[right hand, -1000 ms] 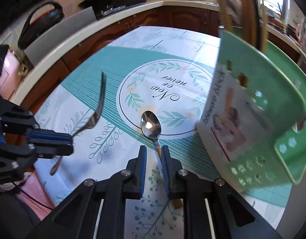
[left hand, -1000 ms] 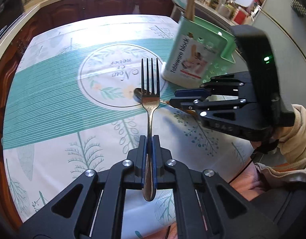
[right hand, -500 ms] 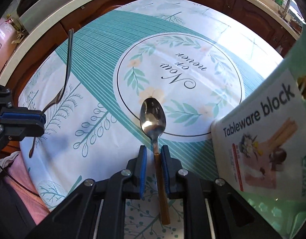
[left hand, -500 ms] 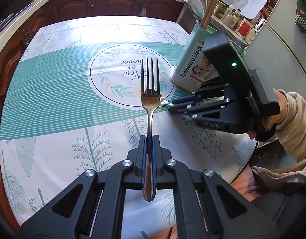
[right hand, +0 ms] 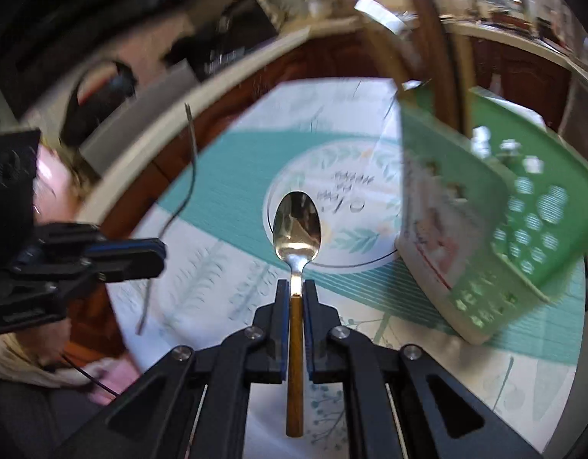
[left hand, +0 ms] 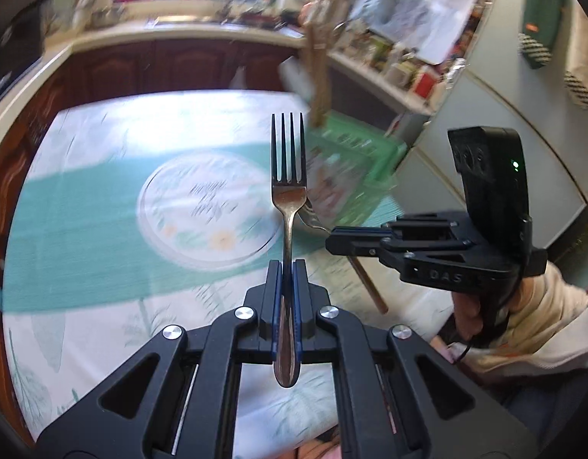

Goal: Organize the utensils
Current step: 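Lower the fork and spoon into the green holder and open both grippers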

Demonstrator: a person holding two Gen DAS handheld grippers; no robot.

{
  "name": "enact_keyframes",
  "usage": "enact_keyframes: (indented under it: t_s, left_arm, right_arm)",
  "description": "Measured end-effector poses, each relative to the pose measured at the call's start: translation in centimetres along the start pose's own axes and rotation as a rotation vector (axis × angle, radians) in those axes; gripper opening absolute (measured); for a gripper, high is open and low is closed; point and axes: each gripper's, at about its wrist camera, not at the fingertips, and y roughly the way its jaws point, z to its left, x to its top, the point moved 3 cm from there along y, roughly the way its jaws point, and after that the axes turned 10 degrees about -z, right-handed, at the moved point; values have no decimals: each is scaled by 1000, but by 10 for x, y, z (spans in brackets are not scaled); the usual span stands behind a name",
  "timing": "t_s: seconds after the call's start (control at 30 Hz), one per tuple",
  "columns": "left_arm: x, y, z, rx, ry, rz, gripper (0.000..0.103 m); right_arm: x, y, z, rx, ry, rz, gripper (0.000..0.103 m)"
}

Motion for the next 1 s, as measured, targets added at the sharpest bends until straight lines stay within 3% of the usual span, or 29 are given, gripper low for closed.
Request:
enact_keyframes:
  t_s: [0.17, 0.33, 0.57, 0.73, 1.0]
  left_arm:
    - [38, 9, -44, -76, 95, -51, 3]
    - [86, 27, -88, -155, 137, -130, 3]
    - [138, 74, -118, -209, 56, -223, 3]
    - [143, 118, -116, -185, -4, -233, 3]
    - [118, 155, -103, -130, 7, -253, 3]
  right_arm:
    - [11, -58, -15, -3, 73, -192, 6]
    - [33, -100, -38, -87, 45, -338, 6]
    - [70, -113, -68, -131, 58, -452, 6]
    - [79, -106, -91, -122, 87, -478, 6]
    - [77, -88, -115, -130, 110, -513, 6]
